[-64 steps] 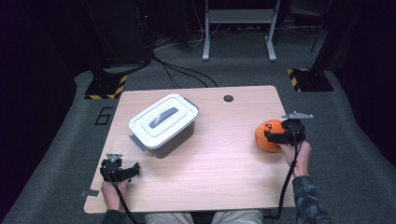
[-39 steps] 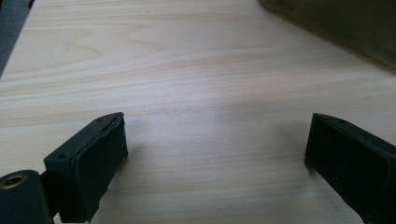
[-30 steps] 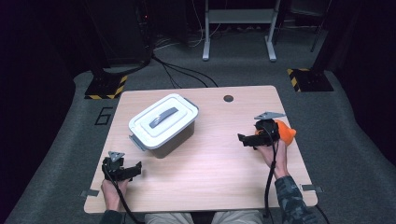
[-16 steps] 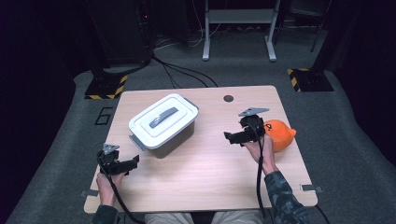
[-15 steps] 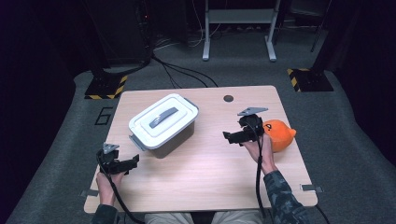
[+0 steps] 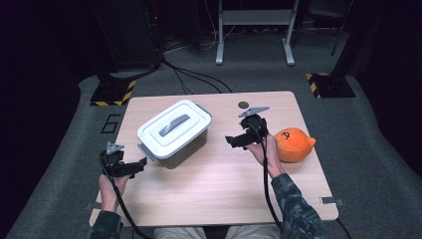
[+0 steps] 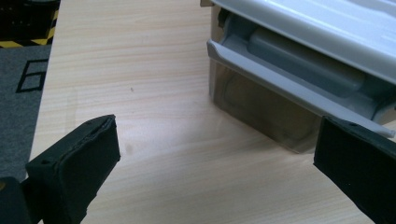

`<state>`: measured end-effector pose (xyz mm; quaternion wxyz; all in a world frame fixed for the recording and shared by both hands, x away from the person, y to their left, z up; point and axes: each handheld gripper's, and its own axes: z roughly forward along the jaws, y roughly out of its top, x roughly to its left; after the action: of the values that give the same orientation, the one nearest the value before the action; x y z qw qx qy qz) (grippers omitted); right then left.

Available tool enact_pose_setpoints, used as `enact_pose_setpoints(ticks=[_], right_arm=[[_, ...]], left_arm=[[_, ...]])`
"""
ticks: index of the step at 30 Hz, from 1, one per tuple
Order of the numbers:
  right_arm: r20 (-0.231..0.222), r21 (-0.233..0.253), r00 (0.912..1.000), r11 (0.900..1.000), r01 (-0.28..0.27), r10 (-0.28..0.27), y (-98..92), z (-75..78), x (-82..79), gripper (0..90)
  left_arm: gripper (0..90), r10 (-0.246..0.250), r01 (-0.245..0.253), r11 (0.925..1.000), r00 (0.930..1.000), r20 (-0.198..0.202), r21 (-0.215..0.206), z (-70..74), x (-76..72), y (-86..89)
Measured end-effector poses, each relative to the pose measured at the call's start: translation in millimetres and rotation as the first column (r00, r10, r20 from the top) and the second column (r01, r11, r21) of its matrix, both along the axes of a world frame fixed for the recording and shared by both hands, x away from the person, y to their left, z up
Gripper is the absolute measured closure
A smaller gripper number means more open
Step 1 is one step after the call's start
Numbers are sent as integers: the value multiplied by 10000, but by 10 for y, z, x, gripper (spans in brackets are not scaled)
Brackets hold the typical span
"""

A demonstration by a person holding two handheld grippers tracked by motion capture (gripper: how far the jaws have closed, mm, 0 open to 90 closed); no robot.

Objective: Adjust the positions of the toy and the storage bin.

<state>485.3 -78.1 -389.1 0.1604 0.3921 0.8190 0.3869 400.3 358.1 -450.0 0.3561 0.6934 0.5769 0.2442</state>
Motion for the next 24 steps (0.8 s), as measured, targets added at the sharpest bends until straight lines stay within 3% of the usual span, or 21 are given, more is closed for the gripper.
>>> enact_pose_setpoints(ticks=[24], right_arm=[[-131,88,9985,9985,-536,537,446,81,283,2]], left_arm=[[0,75,-58,9995,9985,545,-309,353,144,120]])
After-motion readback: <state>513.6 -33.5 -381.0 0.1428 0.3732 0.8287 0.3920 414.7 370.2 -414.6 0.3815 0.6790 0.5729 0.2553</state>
